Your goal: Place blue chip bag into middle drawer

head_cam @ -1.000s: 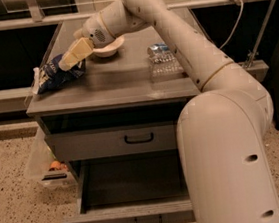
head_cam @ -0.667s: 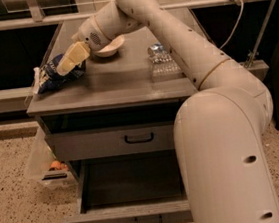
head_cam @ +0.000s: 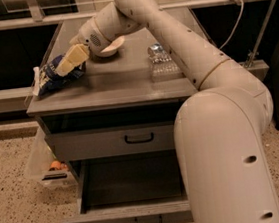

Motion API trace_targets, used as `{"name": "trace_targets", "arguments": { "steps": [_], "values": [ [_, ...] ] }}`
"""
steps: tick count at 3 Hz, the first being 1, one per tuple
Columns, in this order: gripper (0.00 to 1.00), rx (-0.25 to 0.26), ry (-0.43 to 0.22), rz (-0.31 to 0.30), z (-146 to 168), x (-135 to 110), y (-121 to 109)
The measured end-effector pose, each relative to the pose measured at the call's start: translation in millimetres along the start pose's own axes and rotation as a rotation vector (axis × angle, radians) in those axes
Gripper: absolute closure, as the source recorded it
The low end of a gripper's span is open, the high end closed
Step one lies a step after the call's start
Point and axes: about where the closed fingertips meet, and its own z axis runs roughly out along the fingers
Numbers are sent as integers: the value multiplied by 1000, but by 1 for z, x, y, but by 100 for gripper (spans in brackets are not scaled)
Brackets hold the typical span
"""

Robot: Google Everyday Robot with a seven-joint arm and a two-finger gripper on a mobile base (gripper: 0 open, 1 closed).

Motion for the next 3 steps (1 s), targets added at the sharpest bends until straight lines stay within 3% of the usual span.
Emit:
{"name": "trace_targets", "arguments": {
  "steps": [3],
  "values": [
    [89, 0, 0, 0, 0, 0, 0]
  ]
}}
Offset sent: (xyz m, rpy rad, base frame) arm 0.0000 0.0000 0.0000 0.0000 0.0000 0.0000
